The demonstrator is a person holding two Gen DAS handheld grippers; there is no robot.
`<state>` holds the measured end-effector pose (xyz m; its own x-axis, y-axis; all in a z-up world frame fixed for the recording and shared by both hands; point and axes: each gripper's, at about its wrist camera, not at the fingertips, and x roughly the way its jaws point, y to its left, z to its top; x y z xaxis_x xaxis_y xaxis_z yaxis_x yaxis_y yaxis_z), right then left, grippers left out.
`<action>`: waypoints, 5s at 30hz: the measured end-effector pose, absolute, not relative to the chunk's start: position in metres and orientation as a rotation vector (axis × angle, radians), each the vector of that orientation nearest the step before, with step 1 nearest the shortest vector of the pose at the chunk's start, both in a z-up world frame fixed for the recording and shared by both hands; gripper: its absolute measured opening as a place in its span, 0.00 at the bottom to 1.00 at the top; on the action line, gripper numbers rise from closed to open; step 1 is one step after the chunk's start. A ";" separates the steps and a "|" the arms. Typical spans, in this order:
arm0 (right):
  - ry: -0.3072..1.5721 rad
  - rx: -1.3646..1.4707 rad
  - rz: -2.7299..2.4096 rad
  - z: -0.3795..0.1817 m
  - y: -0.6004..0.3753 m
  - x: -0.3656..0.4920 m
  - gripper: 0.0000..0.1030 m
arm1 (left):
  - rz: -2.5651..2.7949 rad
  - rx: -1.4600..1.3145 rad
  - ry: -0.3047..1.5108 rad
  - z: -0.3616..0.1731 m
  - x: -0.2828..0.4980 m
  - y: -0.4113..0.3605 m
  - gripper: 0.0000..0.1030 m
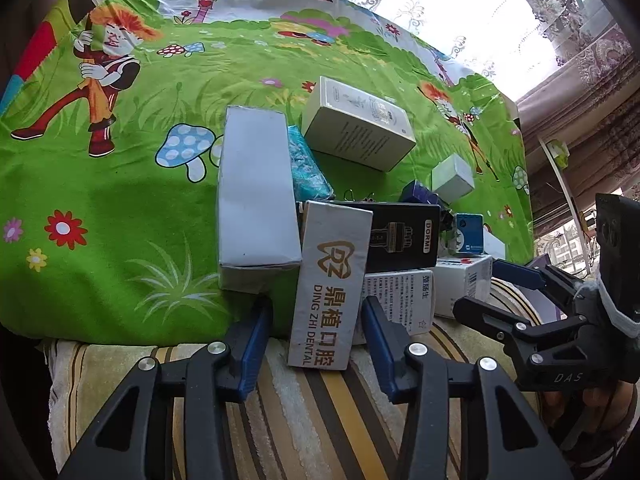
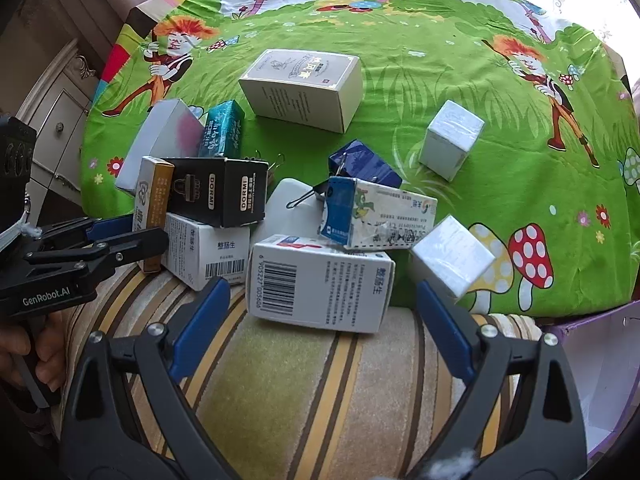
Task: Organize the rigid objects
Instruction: 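Grasp the DING ZHI DENTAL box with the left gripper while the right grasps a barcode box, then carry both held boxes over the purple box and open both grippers, then return both grippers to the remaining boxes on the bed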
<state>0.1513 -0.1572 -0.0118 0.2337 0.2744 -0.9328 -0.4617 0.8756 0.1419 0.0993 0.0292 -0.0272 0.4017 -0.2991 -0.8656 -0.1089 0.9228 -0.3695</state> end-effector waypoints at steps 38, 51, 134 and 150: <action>1.048 -0.141 0.445 0.041 -0.230 0.088 0.71 | -0.278 -0.309 1.061 0.027 0.067 -0.058 0.31; 0.965 -0.045 0.313 0.058 -0.316 0.064 0.71 | -0.418 -0.251 1.075 0.037 0.070 -0.135 0.31; 0.872 -0.019 -0.038 0.089 -0.408 0.079 0.77 | -0.405 -0.289 0.973 0.066 0.105 -0.123 0.46; 0.883 -0.091 0.097 0.088 -0.345 0.097 0.77 | -0.227 -0.367 1.015 0.043 0.092 -0.032 0.53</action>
<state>0.0968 -0.3453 0.0875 0.6310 0.0468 -0.7744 -0.1223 0.9917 -0.0398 0.0917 -0.0317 0.0435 0.5115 -0.3516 -0.7840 0.0150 0.9159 -0.4010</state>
